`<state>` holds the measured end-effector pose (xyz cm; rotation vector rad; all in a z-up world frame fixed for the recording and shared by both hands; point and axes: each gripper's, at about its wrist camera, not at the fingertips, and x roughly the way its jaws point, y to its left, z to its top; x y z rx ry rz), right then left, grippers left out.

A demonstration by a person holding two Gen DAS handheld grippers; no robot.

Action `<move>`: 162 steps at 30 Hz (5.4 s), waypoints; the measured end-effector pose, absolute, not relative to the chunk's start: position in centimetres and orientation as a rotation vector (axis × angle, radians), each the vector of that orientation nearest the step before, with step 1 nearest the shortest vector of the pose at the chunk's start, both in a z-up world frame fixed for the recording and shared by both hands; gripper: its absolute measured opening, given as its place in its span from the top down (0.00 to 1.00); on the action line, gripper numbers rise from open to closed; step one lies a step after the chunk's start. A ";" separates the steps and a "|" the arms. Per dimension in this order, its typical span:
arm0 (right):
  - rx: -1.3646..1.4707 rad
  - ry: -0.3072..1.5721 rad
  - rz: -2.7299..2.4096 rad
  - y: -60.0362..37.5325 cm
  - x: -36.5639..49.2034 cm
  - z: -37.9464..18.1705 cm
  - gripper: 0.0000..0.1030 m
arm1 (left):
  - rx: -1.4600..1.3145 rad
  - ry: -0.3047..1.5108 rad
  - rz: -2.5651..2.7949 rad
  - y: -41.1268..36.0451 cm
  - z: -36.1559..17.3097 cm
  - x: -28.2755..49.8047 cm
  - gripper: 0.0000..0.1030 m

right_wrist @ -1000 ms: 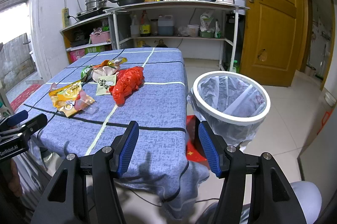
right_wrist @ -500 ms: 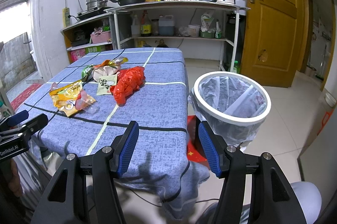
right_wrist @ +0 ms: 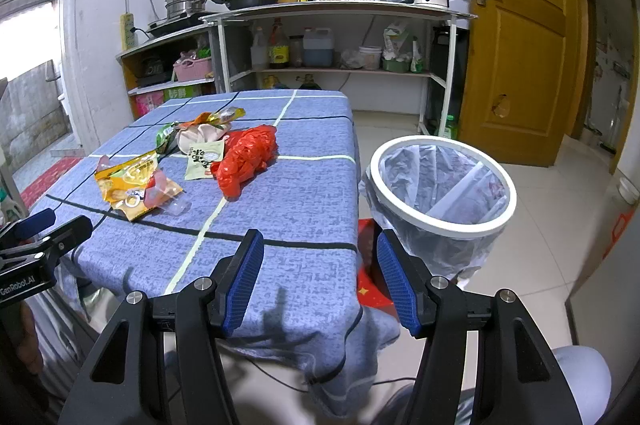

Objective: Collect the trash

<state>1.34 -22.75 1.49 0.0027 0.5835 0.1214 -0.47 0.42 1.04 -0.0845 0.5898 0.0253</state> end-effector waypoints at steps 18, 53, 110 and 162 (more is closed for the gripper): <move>-0.001 0.613 0.203 -21.4 4.2 1.3 0.42 | -0.086 0.622 0.054 1.9 -0.3 2.1 0.07; 0.066 0.901 0.343 -13.7 20.9 -2.9 0.61 | -0.353 0.769 0.013 8.5 -3.7 12.0 0.75; 0.242 0.848 0.012 -40.2 20.9 -3.1 0.50 | -0.071 0.742 -0.545 -22.1 1.9 25.9 0.75; -0.218 0.884 0.807 -6.1 18.6 -3.5 0.50 | -0.245 0.737 0.118 14.6 -3.4 16.0 0.33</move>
